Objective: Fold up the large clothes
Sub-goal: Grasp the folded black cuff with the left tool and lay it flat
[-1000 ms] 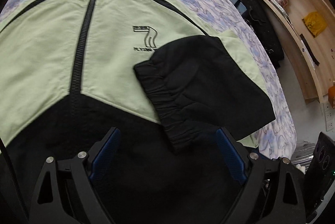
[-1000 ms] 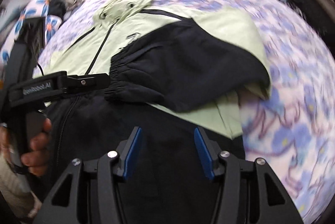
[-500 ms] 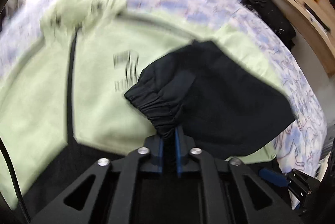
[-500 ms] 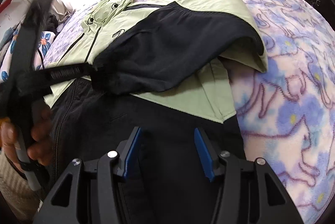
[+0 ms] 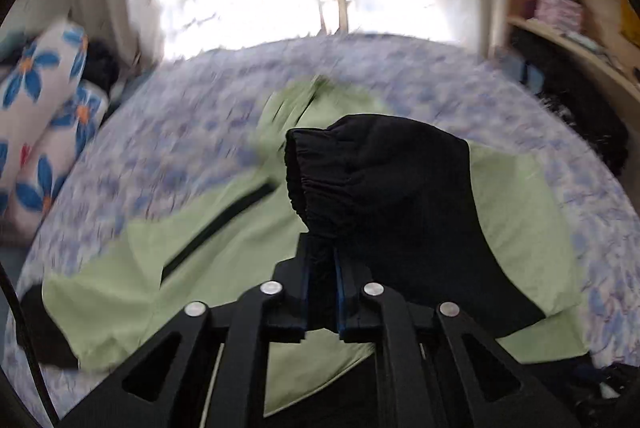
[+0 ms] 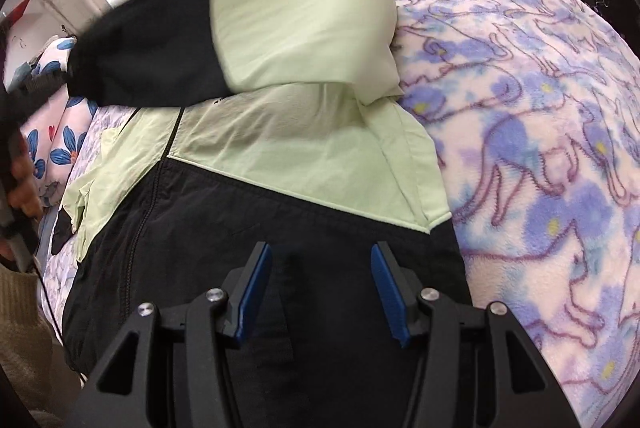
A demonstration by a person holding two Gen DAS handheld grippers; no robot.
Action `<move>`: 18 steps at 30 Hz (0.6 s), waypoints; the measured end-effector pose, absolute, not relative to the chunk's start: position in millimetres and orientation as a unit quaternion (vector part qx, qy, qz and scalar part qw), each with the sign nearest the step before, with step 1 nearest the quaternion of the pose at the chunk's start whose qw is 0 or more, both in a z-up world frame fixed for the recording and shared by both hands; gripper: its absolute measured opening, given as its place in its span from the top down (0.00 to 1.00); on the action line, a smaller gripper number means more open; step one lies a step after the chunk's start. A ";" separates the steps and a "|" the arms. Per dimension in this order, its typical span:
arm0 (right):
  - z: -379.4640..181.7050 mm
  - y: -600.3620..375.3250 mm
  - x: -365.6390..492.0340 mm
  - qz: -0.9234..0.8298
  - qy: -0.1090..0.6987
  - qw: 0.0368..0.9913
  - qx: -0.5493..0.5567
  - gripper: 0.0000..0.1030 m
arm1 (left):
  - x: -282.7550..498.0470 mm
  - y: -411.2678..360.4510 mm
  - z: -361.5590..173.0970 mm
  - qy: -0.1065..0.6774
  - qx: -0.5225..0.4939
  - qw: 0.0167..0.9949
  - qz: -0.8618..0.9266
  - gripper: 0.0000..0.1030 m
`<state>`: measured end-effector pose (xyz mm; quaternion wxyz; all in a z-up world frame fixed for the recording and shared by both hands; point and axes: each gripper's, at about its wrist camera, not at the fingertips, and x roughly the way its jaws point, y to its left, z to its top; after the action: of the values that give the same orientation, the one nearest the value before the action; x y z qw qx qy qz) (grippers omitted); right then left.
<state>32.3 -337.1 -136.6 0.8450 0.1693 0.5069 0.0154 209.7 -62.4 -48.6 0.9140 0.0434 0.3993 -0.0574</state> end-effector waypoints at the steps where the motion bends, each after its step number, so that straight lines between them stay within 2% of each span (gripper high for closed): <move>1: -136.1 -337.7 33.2 0.011 0.508 0.846 0.165 0.49 | 212.4 -52.0 -63.4 0.424 0.035 0.904 -0.050 0.80; 3: -134.4 -338.1 35.7 0.006 0.509 0.845 0.162 0.49 | 215.4 -33.1 -94.9 0.476 0.016 0.878 -0.047 0.54; 4: -133.4 -337.0 38.5 0.004 0.510 0.845 0.163 0.49 | 216.4 -26.5 -106.2 0.493 0.006 0.869 -0.049 0.49; 8: -122.4 -341.2 46.8 0.004 0.508 0.845 0.167 0.48 | 227.2 -0.3 -130.1 0.526 -0.054 0.847 -0.053 0.45; 11: -107.7 -343.6 58.3 0.004 0.503 0.849 0.162 0.45 | 236.3 13.5 -137.6 0.525 -0.087 0.845 -0.048 0.33; 16: -81.1 -359.2 88.5 -0.008 0.481 0.865 0.142 0.38 | 258.8 12.0 -159.4 0.544 -0.086 0.832 -0.060 0.32; 17: -77.3 -364.6 99.0 -0.014 0.478 0.868 0.136 0.38 | 263.2 9.4 -163.2 0.549 -0.086 0.828 -0.068 0.37; 18: -75.3 -370.5 110.5 -0.021 0.477 0.869 0.131 0.38 | 267.0 4.6 -165.8 0.551 -0.080 0.827 -0.075 0.53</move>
<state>110.5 -370.5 -75.3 0.8688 0.1308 0.4770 -0.0215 267.0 4.6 -165.8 0.8270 -0.0797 0.5514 -0.0747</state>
